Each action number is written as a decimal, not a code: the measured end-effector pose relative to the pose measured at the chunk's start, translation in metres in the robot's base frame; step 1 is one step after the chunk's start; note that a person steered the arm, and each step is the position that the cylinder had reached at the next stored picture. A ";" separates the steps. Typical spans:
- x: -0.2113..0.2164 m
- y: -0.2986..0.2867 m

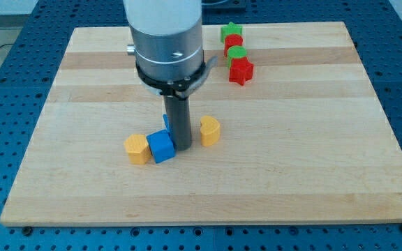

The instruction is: Move the yellow heart into the blue triangle

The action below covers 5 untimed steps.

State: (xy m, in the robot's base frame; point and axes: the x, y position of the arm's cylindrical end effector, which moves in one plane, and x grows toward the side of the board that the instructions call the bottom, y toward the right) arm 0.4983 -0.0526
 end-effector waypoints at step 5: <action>0.017 0.146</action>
State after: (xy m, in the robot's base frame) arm 0.5151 0.0934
